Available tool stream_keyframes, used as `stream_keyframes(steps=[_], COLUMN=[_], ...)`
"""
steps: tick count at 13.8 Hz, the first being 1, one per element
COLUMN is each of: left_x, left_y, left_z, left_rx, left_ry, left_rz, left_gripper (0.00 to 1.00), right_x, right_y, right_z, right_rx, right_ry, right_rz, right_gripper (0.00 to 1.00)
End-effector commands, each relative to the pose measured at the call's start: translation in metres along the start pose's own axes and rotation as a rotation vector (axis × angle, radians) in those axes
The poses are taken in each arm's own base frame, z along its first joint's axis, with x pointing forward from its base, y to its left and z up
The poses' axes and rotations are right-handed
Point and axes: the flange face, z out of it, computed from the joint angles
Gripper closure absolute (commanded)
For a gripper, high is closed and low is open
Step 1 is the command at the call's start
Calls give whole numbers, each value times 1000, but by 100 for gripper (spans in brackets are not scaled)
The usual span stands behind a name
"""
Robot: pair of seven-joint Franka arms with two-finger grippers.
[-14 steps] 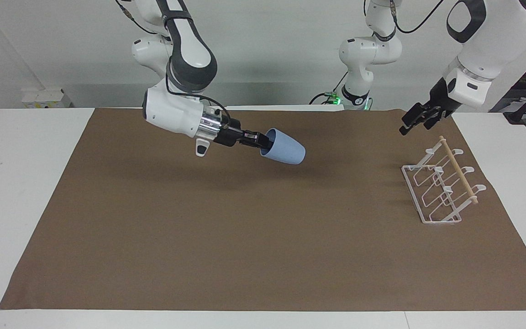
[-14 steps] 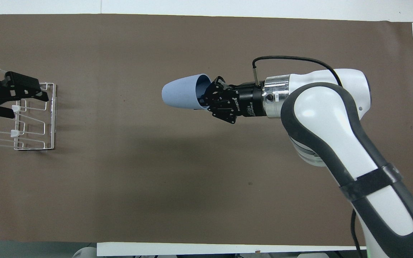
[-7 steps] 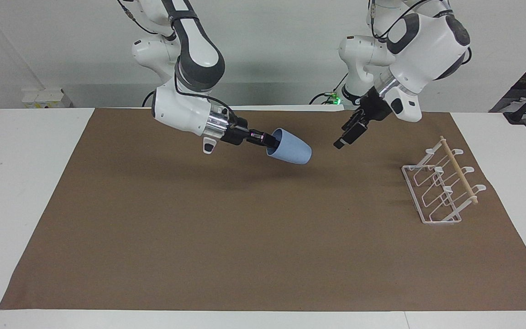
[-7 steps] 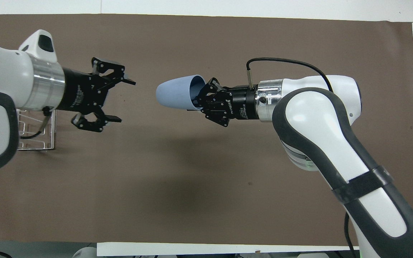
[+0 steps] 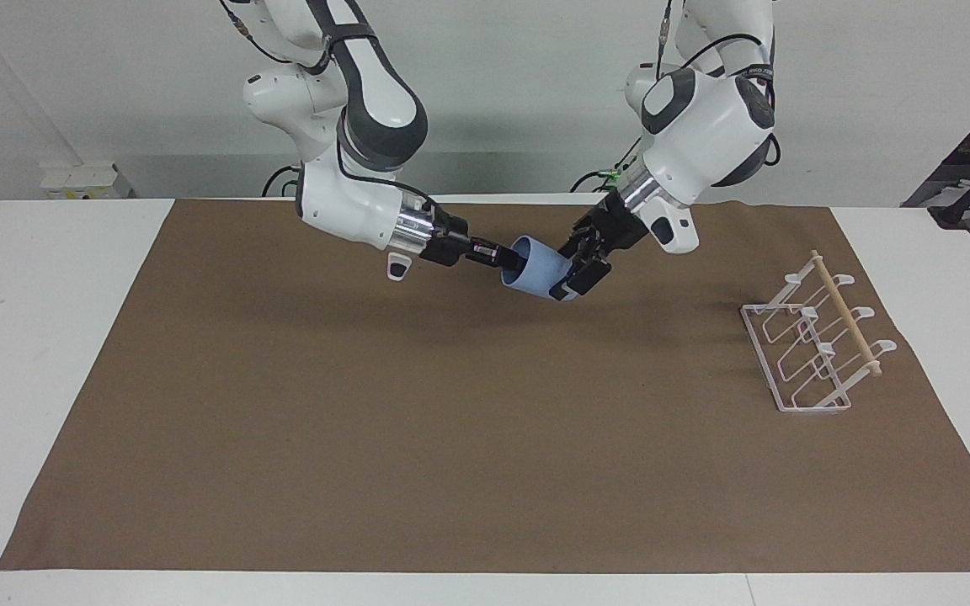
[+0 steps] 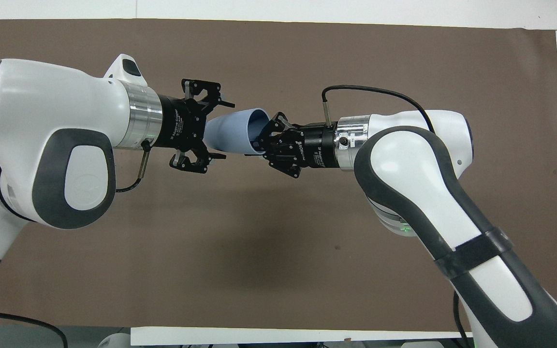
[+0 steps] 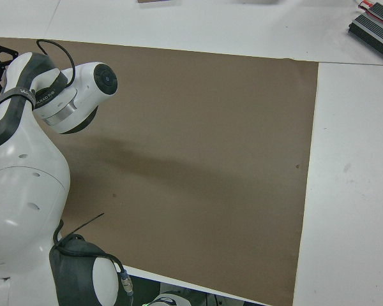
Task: Hang cup on cup holder
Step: 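Grasp the cup body with the left gripper from the right gripper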
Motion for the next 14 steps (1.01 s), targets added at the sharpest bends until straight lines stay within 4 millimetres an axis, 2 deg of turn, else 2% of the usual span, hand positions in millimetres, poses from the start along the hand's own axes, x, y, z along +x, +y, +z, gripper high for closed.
stream_keyframes(steps=[1,3,4,6,7,8,9,10,11,12,14], left_x=[-7,-14,-16,-22,-22,-21,-20,-20,-17,-18,-13], left_y=[-1,-3,-4,-6,-4,-1,2,7,9,8,7], left_z=[9,13,14,16,15,11,10,6,4,3,2], left_rx=[-16,-7,-1,13,12,6,1,-9,-11,-7,10], left_ry=[-10,-16,-17,-39,-42,-42,-44,-48,-46,-46,-40], left_rz=[-44,-68,-74,-80,-81,-79,-83,-84,-90,-91,-100], left_gripper=[1,3,8,33,41,62,63,63,63,63,63], right_x=[-3,-2,-2,-2,-2,-2,-1,0,0,-1,3], right_y=[0,0,0,-1,-1,-3,-2,-2,-4,-6,-11], right_z=[0,-1,-2,-1,-1,-2,-1,-3,-4,-5,-25], right_rx=[19,19,20,21,21,23,22,23,25,29,32], right_ry=[5,4,4,4,4,4,5,4,2,10,24], right_rz=[21,21,22,21,21,18,19,21,20,15,-1], right_gripper=[100,100,100,100,100,100,98,85,46,2,0])
